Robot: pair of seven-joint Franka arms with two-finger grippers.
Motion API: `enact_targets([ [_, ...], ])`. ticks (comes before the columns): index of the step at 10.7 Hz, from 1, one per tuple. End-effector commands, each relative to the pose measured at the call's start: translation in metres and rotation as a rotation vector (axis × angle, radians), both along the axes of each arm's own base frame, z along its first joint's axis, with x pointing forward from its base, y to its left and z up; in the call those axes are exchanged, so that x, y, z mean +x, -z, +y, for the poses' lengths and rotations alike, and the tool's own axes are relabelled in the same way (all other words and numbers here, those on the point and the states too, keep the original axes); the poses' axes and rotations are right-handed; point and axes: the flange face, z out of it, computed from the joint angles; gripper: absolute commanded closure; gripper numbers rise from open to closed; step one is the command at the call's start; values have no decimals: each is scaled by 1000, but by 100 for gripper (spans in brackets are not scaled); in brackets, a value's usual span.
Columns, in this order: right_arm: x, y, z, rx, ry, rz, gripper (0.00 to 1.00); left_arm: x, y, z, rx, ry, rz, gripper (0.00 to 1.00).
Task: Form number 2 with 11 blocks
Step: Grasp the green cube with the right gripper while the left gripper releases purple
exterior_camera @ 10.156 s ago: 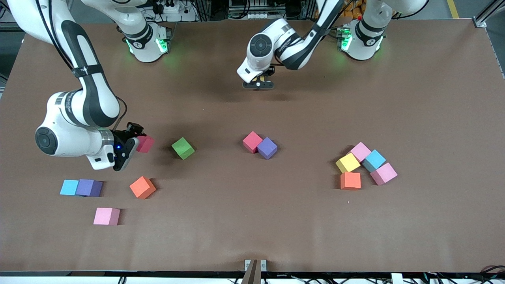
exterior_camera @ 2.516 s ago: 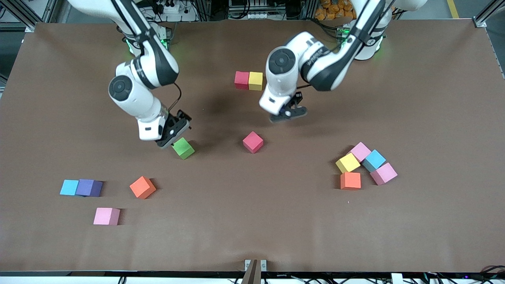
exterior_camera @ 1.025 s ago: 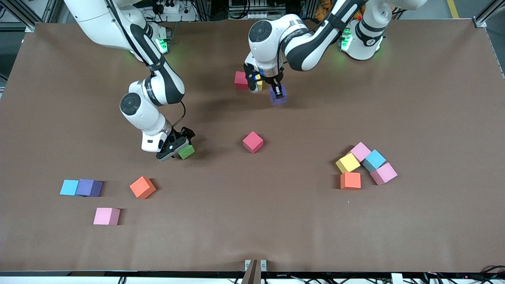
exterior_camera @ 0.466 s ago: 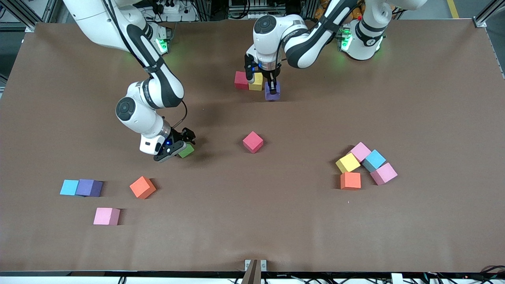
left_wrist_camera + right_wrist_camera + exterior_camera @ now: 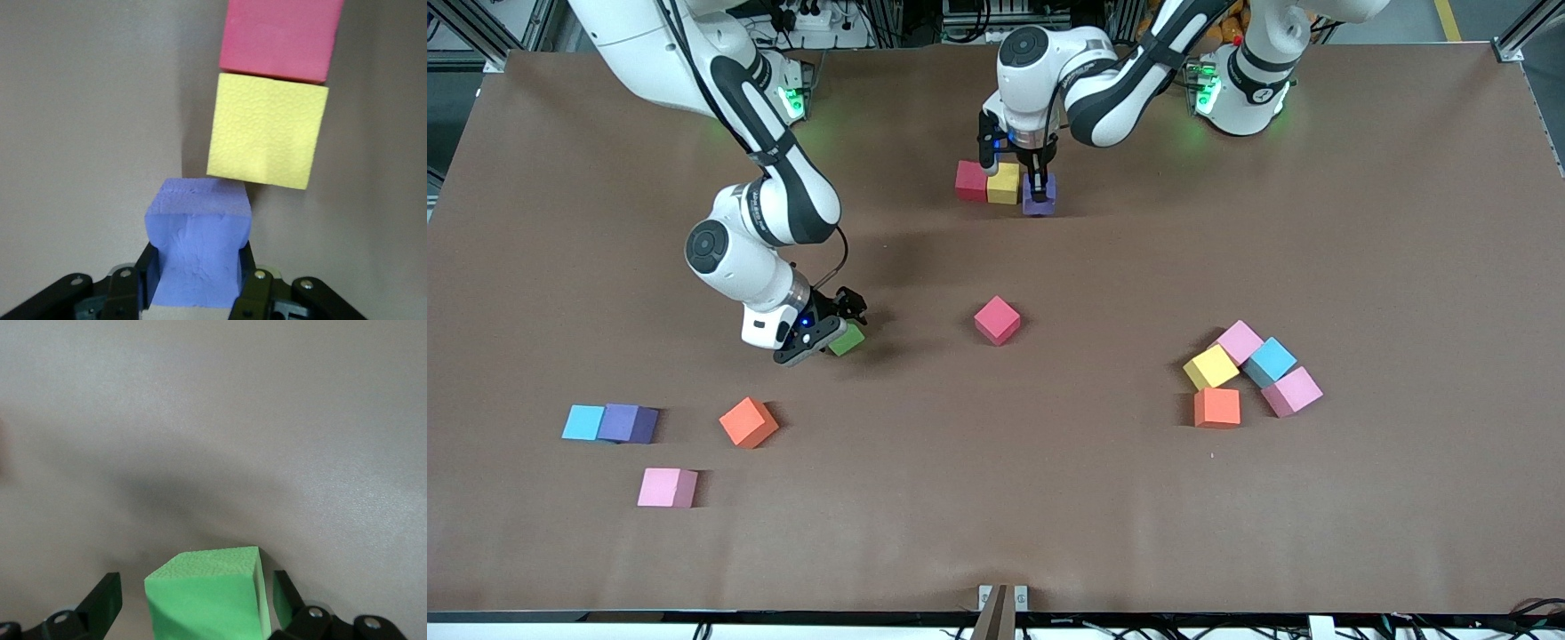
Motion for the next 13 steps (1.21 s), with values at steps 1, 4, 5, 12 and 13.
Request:
enact_targets([
  [1,-2,2,-3,7,-23,-7,0,-6,-2,2,-6,39,-19,73],
  [4,-5,6,-7,-4,-50,-33,6,-9,2,1,-5,46,-12,73],
  [5,-5,5,-9,-5,-75,-41,9,-13,4,-1,-4,59,-10,73],
  [12,-16,12,-9,-9,-64,30,7,-28,13,-9,4,135,-21,74],
  [13,-16,12,-9,-12,-62,31,9,-28,15,-10,3,137,-17,74],
])
